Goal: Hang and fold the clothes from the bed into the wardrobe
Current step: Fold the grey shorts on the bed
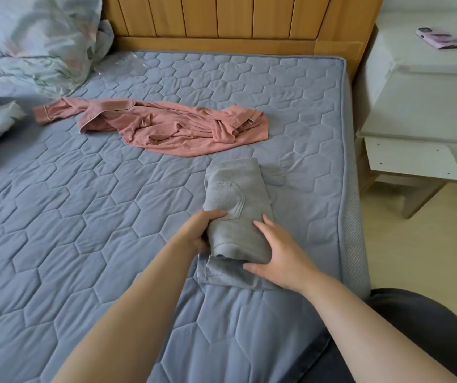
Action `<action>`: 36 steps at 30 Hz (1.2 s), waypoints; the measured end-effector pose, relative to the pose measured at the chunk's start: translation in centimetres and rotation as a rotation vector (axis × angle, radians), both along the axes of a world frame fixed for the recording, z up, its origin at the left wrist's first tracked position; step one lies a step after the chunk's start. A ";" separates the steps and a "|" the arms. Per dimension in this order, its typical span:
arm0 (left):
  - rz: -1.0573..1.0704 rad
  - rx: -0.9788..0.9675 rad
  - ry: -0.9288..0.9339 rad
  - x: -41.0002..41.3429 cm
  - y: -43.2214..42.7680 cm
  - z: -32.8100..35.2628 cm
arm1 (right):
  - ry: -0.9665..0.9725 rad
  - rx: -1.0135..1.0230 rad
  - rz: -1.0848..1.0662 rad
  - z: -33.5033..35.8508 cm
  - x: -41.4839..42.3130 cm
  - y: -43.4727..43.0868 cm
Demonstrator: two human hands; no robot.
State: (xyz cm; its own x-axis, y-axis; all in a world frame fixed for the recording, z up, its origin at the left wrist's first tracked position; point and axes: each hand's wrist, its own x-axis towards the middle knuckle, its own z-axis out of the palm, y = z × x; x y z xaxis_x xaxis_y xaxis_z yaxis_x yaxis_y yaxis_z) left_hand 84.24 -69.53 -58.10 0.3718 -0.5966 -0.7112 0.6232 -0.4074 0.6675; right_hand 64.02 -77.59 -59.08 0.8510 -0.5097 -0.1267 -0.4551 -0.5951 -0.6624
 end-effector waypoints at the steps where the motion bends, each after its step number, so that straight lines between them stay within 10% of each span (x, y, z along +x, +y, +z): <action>1: 0.016 -0.001 -0.011 -0.2 0.2 0.0 | 0.017 -0.070 0.028 -0.2 -0.2 -0.2; 9: -0.249 0.129 -1.567 -0.9 0.6 -0.5 | 0.103 -0.388 0.151 -0.7 -0.1 1.2; 15: -0.799 0.178 -1.475 0.9 -0.8 -2.8 | -0.168 -0.575 0.233 0.1 0.0 2.0; 36: -1.085 0.256 -1.174 4.5 -3.1 -2.8 | -0.082 -0.783 0.645 0.2 4.4 7.7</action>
